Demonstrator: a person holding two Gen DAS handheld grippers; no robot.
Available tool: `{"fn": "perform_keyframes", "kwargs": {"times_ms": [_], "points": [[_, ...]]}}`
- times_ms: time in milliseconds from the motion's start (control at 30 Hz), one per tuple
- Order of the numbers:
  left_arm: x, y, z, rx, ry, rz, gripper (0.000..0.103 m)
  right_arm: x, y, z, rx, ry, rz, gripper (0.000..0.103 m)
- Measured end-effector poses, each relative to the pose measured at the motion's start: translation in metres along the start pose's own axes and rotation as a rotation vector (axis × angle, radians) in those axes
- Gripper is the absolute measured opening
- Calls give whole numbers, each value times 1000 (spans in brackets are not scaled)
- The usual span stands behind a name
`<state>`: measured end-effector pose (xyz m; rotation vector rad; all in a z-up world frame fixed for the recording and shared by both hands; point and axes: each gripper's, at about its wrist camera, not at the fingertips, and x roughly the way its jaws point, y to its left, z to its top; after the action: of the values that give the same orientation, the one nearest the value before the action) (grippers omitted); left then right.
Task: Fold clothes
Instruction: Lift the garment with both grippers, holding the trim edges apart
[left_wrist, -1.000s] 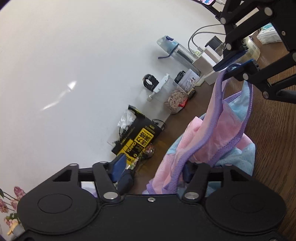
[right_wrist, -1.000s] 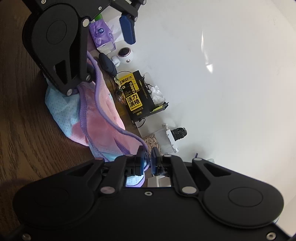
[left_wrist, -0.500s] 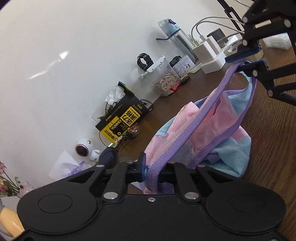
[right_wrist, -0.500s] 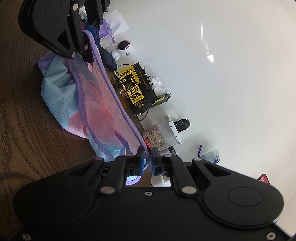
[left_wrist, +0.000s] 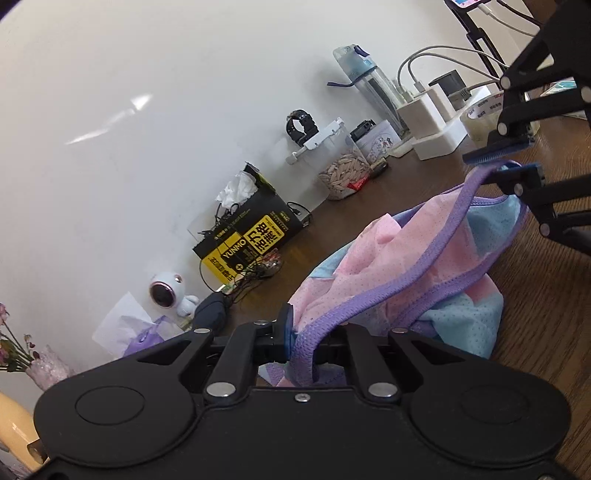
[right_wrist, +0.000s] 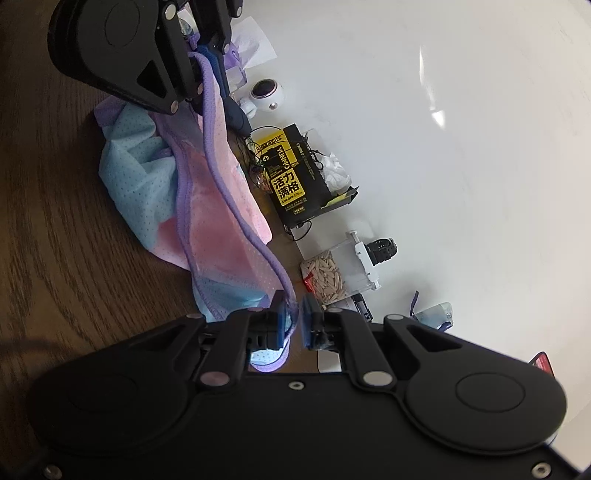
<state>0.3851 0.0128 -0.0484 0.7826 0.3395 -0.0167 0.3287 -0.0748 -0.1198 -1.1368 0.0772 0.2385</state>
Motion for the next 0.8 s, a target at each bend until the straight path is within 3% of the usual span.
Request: {"fn": "perform_keyframes", "kwargs": {"times_ms": [67,133,200,300,400,567,800], "points": [[3,6,8,42,4,20,10,3,-7,2,8,0,13,10],[8,27,24,21,11,4,10,6,-30,9,52,2,54,10],[12,56,43,-53,33,-62,10,11,-56,17,98,7,95,10],[20,102,71,-204,92,-168,10,23,-122,32,277,12,263,10],[25,161,105,-372,129,-230,10,40,-196,44,457,11,378,10],[35,244,161,-521,123,-238,10,63,-298,70,619,-8,426,10],[58,326,236,-575,60,-158,10,91,-398,124,683,-71,343,10]]}}
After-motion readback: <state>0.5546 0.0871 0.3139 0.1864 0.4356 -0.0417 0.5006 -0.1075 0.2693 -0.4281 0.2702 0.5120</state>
